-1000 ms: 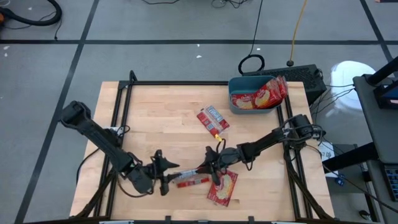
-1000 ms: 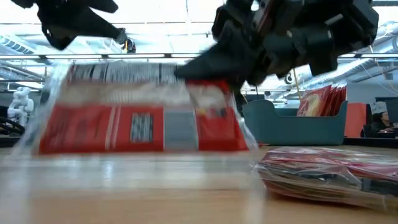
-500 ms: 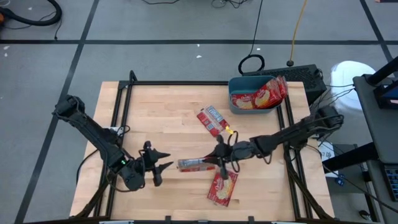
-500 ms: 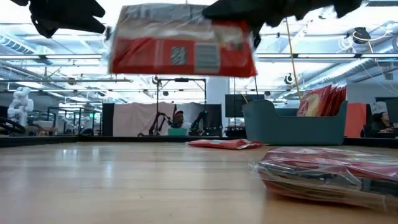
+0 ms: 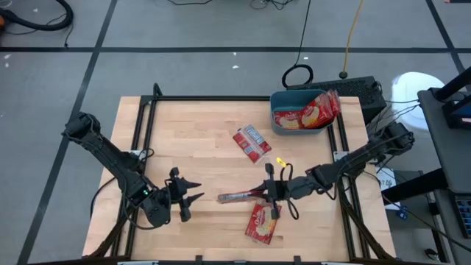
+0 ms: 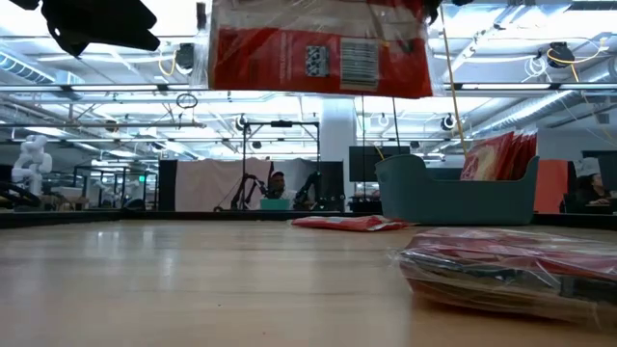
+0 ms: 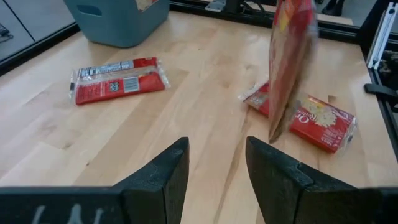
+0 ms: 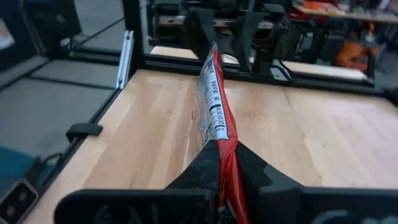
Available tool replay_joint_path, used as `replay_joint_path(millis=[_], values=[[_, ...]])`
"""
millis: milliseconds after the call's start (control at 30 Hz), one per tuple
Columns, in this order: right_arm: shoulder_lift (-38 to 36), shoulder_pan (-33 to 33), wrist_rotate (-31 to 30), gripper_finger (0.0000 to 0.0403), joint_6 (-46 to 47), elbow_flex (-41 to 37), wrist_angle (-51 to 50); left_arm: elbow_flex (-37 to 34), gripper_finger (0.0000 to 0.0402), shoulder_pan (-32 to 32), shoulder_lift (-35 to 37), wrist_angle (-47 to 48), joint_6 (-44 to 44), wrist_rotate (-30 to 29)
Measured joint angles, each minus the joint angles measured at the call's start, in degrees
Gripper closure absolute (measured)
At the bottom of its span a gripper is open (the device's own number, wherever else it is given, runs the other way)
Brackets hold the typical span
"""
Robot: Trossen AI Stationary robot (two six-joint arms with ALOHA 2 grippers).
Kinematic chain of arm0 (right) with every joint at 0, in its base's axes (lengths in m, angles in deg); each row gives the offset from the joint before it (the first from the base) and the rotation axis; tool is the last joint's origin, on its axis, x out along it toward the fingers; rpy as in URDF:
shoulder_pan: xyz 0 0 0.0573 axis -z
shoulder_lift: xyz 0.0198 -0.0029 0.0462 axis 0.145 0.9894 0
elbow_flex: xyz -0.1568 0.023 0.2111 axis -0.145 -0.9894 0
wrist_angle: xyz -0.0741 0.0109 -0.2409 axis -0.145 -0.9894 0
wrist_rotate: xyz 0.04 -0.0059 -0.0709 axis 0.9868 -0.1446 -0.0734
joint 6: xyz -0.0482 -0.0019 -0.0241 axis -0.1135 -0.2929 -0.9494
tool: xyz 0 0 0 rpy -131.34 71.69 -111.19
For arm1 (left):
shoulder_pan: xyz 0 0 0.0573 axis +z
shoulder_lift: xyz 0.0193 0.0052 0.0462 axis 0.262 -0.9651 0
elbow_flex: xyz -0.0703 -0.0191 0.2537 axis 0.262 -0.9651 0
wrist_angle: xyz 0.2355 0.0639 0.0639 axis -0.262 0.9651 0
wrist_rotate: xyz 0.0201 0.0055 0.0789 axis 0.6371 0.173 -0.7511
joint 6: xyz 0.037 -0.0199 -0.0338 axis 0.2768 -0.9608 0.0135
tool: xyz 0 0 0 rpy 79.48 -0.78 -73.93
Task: Sort popcorn bags into baskets
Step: Put the popcorn bag into the blue bin
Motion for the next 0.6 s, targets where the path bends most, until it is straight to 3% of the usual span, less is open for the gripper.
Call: replay_joint_path(millis=[333, 467, 600], values=[[0.00, -2.22, -0.49, 0.0395, -8.98, 0.00, -0.54, -0.02, 0.0240, -1.36, -0.37, -4.01, 0.47, 0.68], [0.01, -4.56, -6.91, 0.0397, -11.47, -0.70, -2.55, -0.02, 0.0240, -1.93, -0.37, -4.84, 2.08, 0.66], [0.03, -6.53, -7.92, 0.0398, -14.21, -3.29, -0.34, -0.02, 0.0240, -1.95, -0.37, -4.79, 2.62, 0.66]])
